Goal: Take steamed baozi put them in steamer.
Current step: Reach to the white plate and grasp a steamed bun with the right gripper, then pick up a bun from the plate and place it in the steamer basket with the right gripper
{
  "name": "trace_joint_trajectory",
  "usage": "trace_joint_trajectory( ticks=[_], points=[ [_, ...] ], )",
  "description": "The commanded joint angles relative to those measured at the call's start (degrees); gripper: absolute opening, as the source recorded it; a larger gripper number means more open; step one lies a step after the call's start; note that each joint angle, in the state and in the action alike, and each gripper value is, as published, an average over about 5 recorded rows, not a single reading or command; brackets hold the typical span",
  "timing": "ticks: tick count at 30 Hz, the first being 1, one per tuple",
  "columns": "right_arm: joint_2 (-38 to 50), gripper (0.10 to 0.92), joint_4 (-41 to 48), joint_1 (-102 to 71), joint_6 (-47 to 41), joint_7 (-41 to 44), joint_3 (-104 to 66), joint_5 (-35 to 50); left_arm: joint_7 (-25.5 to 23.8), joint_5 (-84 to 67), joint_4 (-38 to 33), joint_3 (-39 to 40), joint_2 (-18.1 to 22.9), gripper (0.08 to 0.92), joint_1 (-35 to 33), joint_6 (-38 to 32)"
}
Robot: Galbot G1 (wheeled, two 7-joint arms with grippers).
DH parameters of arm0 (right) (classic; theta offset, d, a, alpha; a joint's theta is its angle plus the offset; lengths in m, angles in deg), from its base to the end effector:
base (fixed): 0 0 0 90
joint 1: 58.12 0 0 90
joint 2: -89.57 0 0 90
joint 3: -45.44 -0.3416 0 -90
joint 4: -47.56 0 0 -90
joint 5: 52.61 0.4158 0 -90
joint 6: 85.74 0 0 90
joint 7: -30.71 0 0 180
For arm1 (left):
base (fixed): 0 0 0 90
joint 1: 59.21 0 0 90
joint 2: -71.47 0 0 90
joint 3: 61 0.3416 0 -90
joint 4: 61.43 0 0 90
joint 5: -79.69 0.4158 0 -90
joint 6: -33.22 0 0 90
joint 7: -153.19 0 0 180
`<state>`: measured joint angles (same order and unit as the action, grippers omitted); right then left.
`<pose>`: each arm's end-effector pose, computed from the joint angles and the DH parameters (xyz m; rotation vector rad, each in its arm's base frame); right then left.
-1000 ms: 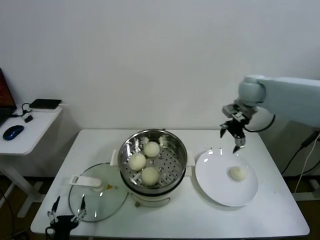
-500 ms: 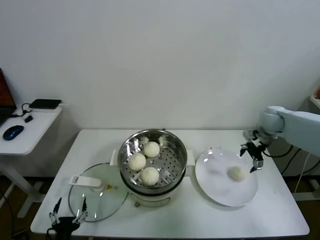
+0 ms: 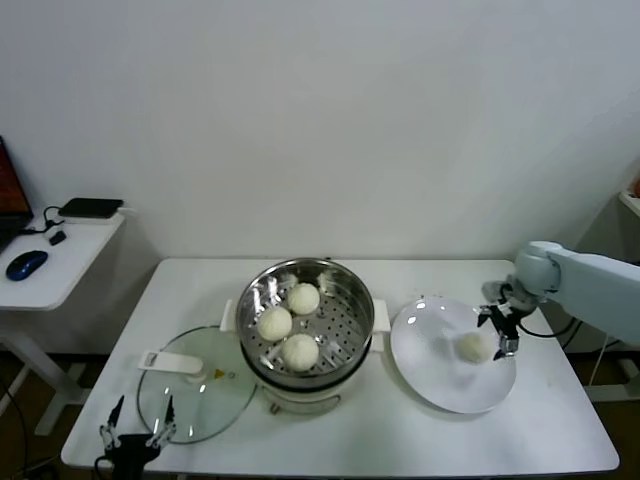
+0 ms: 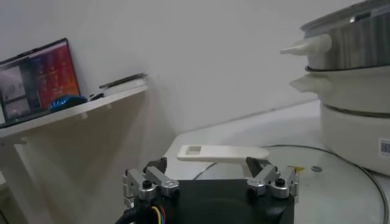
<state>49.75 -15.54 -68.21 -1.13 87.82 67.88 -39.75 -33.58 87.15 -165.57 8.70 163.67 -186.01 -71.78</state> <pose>0.5683 -0.1874 -0.2449 1.2683 -1.2191 1.2990 0.1559 0.1306 -0.4229 0.2350 -2.9276 -0.4030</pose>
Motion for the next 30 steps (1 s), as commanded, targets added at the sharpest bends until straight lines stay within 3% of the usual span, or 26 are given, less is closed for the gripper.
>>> trace_joint_trajectory(
  ticks=[1,11,19,30],
  points=[
    [-0.5,0.823,1.7,-7.4,-1.0,-1.7,-6.1,-2.3,0.1,0.1,0.1,0.0,2.8,0.823,0.0,-0.1],
    [-0.1,0.808,0.7,-5.4,-1.3,-2.7,-5.3,-2.1,0.2,0.1,0.1,0.0,2.8,0.823,0.2,-0.1],
    [0.3,0.694,-1.7,-0.2,-1.7,-3.0,-1.9,-0.8,0.2,0.1,-0.3,0.1,2.8,0.823,0.2,0.0],
    [-2.1,0.665,-12.1,22.6,-6.7,-4.0,17.2,13.5,0.1,0.0,-1.4,0.6,2.8,0.823,0.0,0.3]
  ],
)
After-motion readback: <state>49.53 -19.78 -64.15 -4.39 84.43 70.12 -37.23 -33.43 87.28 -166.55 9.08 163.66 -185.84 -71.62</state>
